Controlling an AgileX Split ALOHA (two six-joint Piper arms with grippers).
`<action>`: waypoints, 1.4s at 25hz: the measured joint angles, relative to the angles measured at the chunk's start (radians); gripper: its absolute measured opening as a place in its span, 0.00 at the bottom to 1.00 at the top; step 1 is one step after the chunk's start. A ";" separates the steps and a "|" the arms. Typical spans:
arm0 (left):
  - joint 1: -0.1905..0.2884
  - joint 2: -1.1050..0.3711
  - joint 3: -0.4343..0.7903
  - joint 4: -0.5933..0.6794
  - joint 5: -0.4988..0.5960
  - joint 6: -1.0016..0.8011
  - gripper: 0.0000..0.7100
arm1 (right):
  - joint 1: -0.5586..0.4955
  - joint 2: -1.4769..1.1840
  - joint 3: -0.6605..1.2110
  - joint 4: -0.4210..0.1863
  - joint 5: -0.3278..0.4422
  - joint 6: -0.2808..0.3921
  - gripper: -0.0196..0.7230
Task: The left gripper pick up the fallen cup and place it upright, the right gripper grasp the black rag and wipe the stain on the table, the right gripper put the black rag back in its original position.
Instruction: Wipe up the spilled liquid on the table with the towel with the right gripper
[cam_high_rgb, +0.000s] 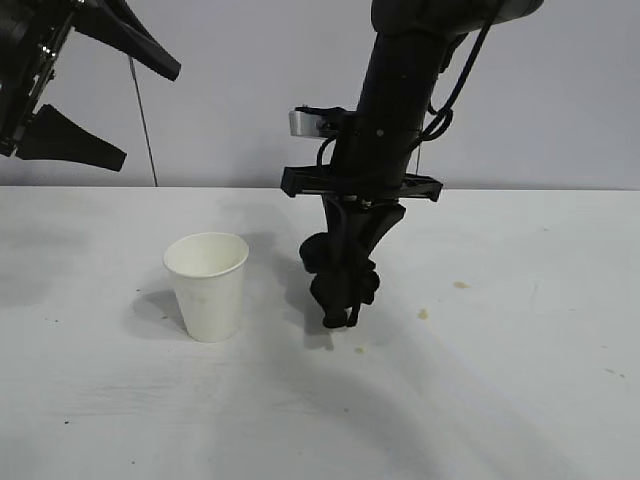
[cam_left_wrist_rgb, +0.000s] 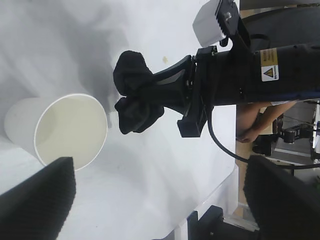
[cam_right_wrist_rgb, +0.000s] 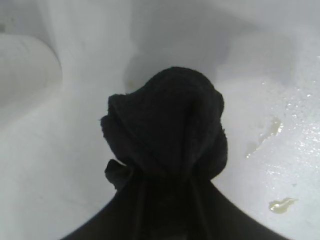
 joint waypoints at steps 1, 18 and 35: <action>0.000 0.000 0.000 0.000 0.001 0.000 0.93 | 0.013 0.000 0.000 -0.004 0.000 -0.003 0.19; 0.000 0.000 0.000 0.000 0.014 0.000 0.93 | 0.076 -0.005 0.098 -0.091 0.000 0.006 0.19; 0.000 0.000 0.000 -0.001 0.014 0.000 0.93 | 0.074 -0.024 0.134 -0.132 -0.002 -0.009 0.19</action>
